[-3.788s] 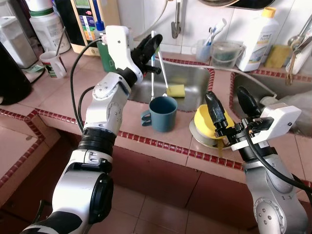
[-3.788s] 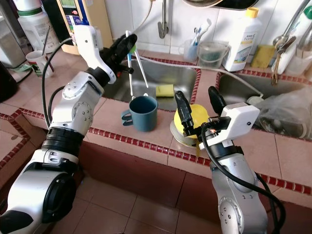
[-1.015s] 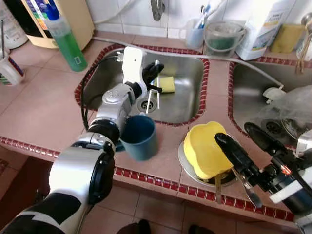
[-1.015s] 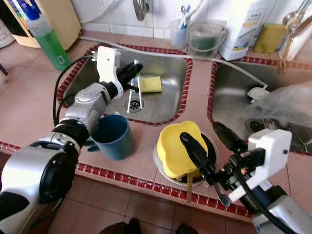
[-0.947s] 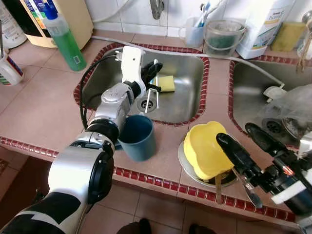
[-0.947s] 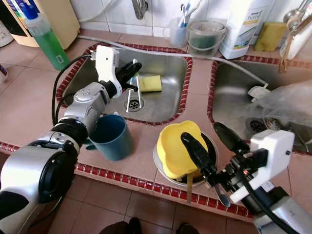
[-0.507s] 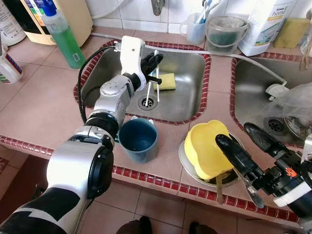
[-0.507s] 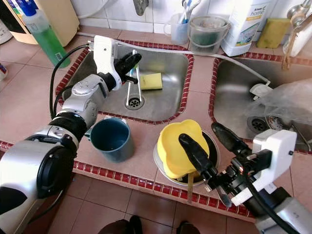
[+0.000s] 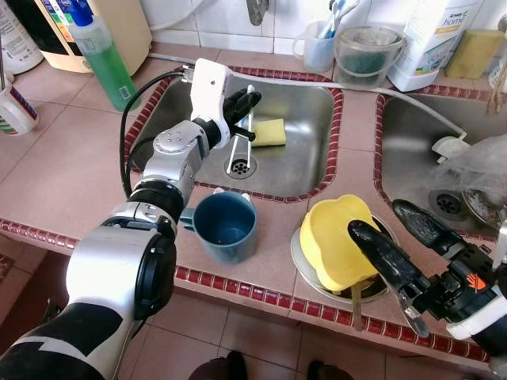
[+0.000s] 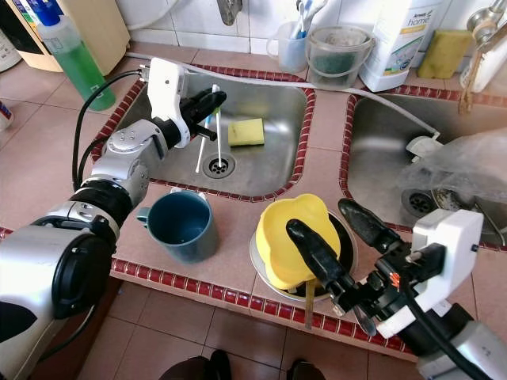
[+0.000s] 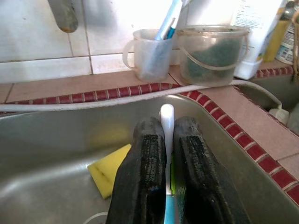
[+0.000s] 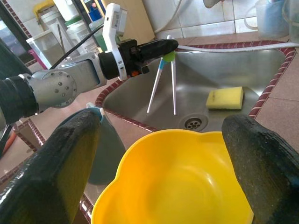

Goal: Kitchen organization

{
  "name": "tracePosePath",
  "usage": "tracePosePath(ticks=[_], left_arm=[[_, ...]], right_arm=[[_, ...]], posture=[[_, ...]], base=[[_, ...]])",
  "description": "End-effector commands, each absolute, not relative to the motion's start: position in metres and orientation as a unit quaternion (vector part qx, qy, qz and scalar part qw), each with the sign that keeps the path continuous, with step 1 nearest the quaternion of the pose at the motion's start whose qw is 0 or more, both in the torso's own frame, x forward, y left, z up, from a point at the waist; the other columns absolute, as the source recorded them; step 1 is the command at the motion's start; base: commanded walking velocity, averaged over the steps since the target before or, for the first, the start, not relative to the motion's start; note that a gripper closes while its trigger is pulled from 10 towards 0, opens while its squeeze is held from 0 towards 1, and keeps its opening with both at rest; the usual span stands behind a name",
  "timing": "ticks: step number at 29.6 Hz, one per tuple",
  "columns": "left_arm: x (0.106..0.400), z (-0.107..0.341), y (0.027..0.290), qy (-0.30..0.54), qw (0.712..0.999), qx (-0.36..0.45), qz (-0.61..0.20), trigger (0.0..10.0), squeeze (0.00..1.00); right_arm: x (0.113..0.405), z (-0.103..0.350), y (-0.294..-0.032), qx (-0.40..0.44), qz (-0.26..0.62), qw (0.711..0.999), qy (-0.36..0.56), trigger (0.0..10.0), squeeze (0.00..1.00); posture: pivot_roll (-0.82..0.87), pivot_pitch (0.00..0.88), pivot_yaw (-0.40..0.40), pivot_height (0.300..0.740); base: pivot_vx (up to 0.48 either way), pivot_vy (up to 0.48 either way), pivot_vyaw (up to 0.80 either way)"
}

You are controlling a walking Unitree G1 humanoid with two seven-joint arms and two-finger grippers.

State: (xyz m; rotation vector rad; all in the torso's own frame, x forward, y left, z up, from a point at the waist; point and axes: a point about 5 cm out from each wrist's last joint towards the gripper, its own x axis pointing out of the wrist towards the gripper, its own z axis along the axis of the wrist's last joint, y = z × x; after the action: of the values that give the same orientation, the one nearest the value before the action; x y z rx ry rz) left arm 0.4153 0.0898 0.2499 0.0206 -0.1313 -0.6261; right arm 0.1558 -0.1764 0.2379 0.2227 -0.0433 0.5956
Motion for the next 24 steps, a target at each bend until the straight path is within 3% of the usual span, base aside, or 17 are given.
tracePosePath(ticks=[1,5,6,24], left_arm=[[0.416,0.2505,0.0948,-0.057,0.948,0.028,-0.311,10.0,0.0],[0.4156,0.2483,0.0962,-0.053,0.947,0.033,-0.315,10.0,0.0],[0.4157,0.2485,0.0968,-0.053,0.947,0.03,-0.315,10.0,1.0],[0.4164,0.2547,0.1005,-0.062,0.947,0.022,-0.315,10.0,1.0]], right_arm=[[0.1521,0.2406,-0.1741,0.107,0.299,0.948,-0.025,10.0,0.0],[0.1519,0.2405,-0.1738,0.106,0.301,0.948,-0.024,10.0,0.0],[0.1521,0.2406,-0.1739,0.106,0.301,0.947,-0.024,10.0,0.0],[0.1575,0.2414,-0.173,0.103,0.306,0.946,-0.034,10.0,0.0]], posture=[[-0.18,0.226,0.103,0.74],[-0.18,0.227,0.104,0.74],[-0.18,0.226,0.103,0.74],[-0.16,0.209,0.098,0.74]], base=[[0.0,0.0,0.0],[0.0,0.0,0.0],[0.0,0.0,0.0],[0.0,0.0,0.0]])
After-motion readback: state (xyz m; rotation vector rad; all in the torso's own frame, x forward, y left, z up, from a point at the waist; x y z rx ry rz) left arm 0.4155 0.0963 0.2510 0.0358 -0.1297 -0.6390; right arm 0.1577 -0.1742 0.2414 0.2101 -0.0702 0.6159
